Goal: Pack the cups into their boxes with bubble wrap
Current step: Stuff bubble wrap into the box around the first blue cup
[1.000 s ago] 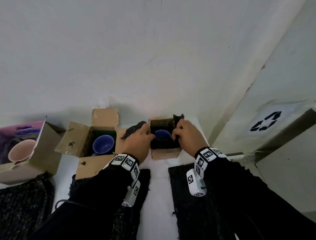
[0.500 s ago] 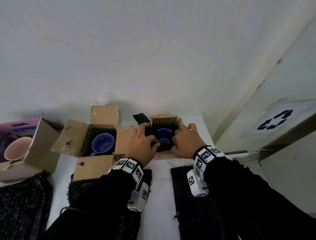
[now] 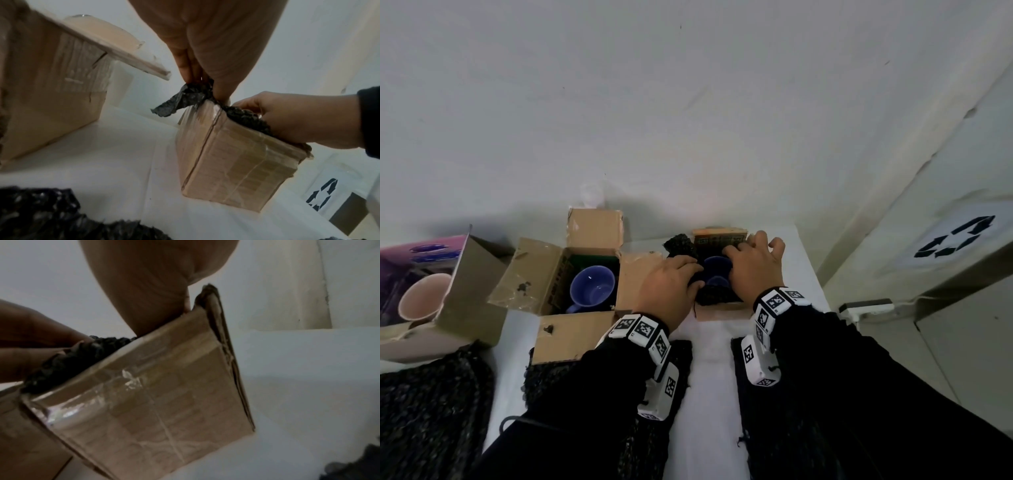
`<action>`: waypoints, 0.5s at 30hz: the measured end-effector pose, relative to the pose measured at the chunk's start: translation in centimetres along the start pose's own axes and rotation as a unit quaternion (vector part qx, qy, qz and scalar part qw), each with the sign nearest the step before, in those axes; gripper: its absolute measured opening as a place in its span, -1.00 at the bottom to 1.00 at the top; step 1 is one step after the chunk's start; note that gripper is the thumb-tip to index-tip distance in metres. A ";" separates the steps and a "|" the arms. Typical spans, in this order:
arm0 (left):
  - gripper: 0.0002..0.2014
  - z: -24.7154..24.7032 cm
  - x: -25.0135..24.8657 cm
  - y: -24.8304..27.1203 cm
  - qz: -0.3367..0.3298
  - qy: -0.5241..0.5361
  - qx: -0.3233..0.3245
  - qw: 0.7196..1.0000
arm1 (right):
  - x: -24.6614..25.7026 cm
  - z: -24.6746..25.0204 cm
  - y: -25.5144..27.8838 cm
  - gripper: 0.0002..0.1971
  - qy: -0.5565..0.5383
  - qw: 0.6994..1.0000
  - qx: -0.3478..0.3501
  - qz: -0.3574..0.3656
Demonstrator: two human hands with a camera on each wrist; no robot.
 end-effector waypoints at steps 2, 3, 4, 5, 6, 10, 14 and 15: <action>-0.74 0.2 0.0 -0.4 -0.004 -0.018 0.006 1.000 | 0.1 -0.1 -0.2 -0.87 -0.003 1.000 0.003 -0.013; -0.76 0.3 0.0 -0.6 -0.021 -0.042 0.005 0.999 | 0.1 -0.1 -0.3 -0.88 0.000 1.000 0.008 -0.014; -0.80 0.5 -0.2 -0.7 -0.045 -0.077 0.001 0.996 | 0.1 0.0 -0.4 -0.87 0.003 1.000 0.013 -0.013; -0.84 0.6 -0.3 -0.7 -0.064 -0.111 0.001 0.992 | 0.0 0.0 -0.5 -0.85 0.005 1.000 0.019 -0.010; -0.85 0.4 -0.3 -0.7 -0.067 -0.134 0.013 0.989 | 0.0 0.1 -0.6 -0.83 0.007 1.000 0.021 -0.006; -0.79 0.0 -0.1 -0.8 -0.092 -0.169 0.061 0.979 | -0.5 0.4 -0.3 -0.79 0.004 1.000 -0.001 -0.016; -0.89 0.9 -0.5 -0.8 -0.112 -0.159 0.058 0.979 | 0.1 0.0 -0.2 -0.64 -0.025 0.996 -0.044 0.078; -0.84 0.9 -0.2 -0.7 -0.093 -0.149 0.064 0.982 | 0.2 -0.2 -0.3 -0.58 -0.041 0.992 -0.054 0.110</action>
Point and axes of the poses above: each hand's wrist, its own y-axis away from the middle knuckle, its own z-axis out of the back of the hand, x = y × z, the point moved 5 cm from there along -y, towards the middle knuckle, and after that the axes turned 2 degrees about y, right-handed, at the moved point
